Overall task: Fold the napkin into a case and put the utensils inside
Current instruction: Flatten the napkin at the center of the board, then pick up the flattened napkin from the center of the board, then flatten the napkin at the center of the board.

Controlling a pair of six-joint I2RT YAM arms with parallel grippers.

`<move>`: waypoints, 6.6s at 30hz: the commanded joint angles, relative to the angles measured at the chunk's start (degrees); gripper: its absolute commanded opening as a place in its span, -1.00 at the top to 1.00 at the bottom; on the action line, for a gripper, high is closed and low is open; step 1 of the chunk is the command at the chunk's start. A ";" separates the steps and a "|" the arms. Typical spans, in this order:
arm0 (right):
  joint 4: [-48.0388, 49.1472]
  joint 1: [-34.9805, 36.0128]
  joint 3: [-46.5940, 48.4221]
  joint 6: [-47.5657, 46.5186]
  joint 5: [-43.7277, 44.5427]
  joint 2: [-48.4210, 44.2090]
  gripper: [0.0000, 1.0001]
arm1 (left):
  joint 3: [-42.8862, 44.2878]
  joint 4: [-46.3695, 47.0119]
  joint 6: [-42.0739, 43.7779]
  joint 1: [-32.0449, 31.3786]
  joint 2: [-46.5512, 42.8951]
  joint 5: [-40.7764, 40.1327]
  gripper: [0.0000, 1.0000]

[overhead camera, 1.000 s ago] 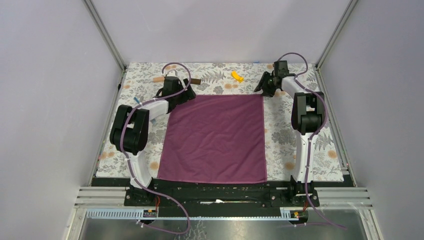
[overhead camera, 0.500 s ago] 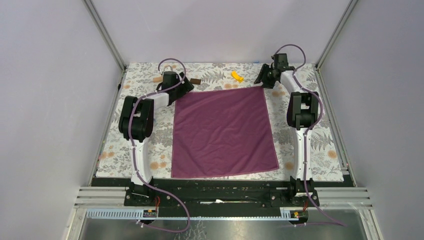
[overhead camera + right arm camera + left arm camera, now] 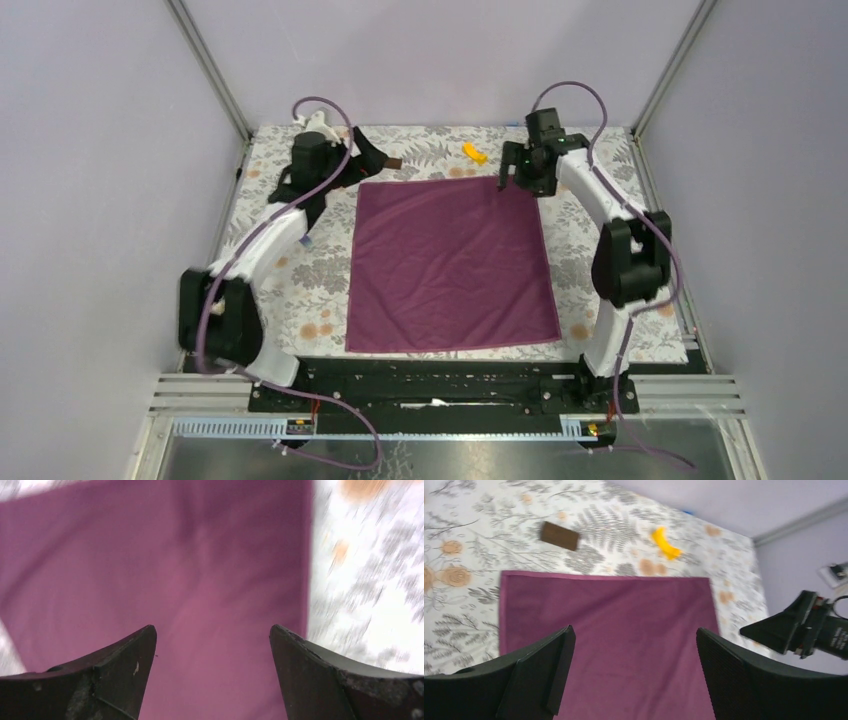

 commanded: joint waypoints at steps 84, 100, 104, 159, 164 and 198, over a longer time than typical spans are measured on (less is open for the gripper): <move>-4.28 -3.65 -75.83 40.53 4.86 -53.76 1.00 | -31.18 -66.16 -72.76 -36.17 -23.08 -26.22 -0.13; -4.82 -3.63 -75.76 41.37 4.71 -54.96 1.00 | -40.86 -53.23 -73.75 -34.68 -18.96 -20.10 0.13; -4.90 -3.63 -76.06 42.18 5.15 -56.84 1.00 | -40.26 -53.81 -74.06 -34.39 -19.29 -21.56 0.43; 18.71 -3.71 -32.06 9.78 7.83 -60.64 1.00 | 16.85 -29.90 -8.84 -8.61 -21.72 -20.85 1.00; 28.30 -4.70 -32.69 7.57 7.78 -46.12 1.00 | 13.23 -20.98 -11.71 -0.22 -8.01 -10.07 1.00; 23.63 -6.57 -25.84 9.72 -14.61 -59.73 1.00 | 8.69 -8.16 -0.92 4.17 -37.62 10.68 1.00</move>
